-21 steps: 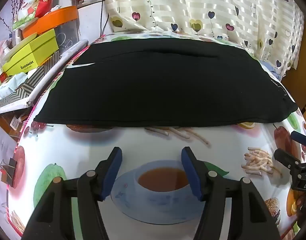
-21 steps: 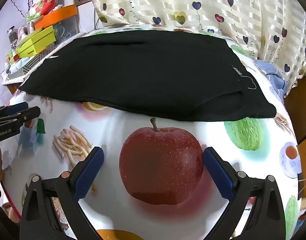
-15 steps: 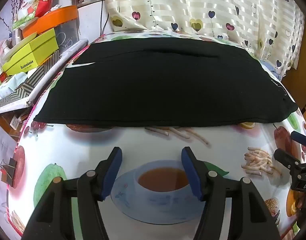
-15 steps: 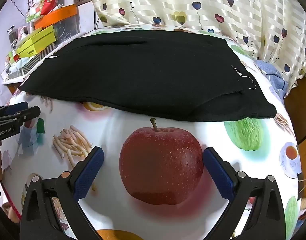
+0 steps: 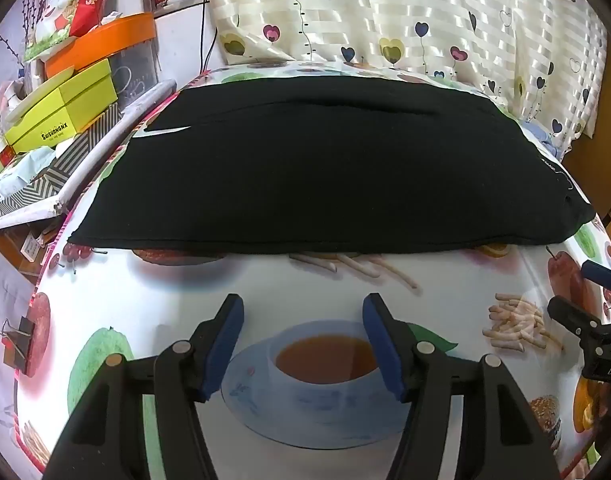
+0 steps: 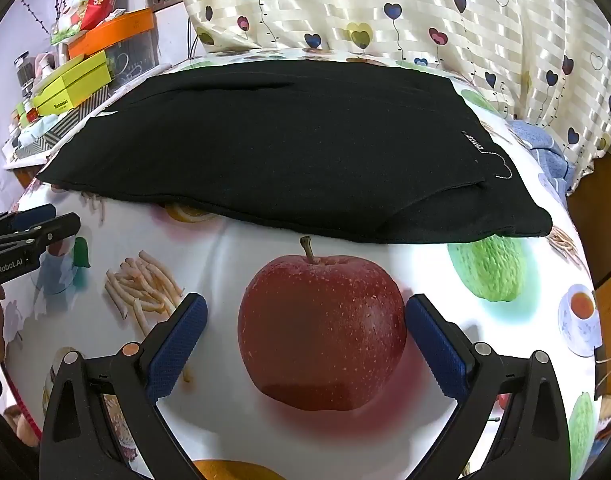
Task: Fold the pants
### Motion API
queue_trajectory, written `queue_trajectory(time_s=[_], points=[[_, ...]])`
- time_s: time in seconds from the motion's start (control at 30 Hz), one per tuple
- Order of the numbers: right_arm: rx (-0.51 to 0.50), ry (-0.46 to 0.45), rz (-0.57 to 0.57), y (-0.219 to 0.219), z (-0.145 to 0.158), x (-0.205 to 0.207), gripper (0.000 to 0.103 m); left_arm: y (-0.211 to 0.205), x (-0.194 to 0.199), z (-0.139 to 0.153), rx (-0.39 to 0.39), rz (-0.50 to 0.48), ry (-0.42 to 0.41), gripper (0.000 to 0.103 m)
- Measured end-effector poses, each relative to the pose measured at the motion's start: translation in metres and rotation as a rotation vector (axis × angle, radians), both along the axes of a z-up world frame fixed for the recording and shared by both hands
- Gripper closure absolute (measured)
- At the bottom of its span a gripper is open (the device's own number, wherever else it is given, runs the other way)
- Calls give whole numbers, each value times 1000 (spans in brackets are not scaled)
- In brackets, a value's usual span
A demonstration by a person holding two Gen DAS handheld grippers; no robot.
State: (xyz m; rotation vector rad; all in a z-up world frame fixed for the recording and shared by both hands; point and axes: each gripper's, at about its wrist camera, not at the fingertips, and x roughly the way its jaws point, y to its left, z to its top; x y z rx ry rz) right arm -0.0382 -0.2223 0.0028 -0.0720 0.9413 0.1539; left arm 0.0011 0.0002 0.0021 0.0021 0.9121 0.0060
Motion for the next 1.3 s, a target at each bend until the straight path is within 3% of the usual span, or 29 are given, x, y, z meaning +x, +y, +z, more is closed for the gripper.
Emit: queue_trajectory(time_s=[1.3], points=[[1,3,1,0,0,1,3,-1,0,-1,11,10,-3,37]])
